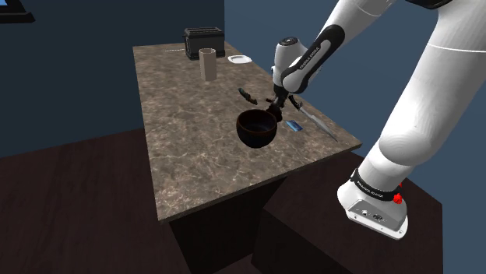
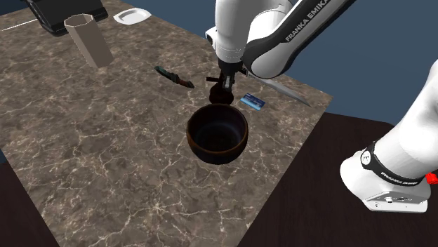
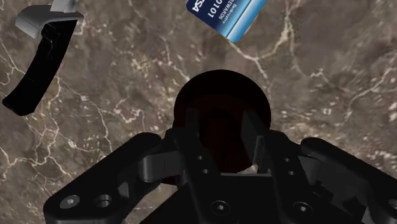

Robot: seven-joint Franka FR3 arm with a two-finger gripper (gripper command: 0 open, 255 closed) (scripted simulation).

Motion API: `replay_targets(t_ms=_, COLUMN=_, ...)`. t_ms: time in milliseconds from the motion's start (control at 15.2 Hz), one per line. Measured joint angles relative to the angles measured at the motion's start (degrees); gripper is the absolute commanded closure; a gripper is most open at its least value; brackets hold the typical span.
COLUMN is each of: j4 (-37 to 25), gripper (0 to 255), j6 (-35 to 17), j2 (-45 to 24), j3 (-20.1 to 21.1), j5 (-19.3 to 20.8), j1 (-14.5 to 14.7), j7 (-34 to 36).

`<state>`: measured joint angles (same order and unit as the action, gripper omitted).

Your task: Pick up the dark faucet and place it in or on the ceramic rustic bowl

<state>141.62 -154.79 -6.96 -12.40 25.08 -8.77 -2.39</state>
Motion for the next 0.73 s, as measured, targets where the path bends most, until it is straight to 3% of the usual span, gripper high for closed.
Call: replay_targets(t_ms=726, j4=0.11, gripper=255, j6=1.50, j2=1.60, j3=0.12, j5=-0.49, j1=0.01, j7=-0.66)
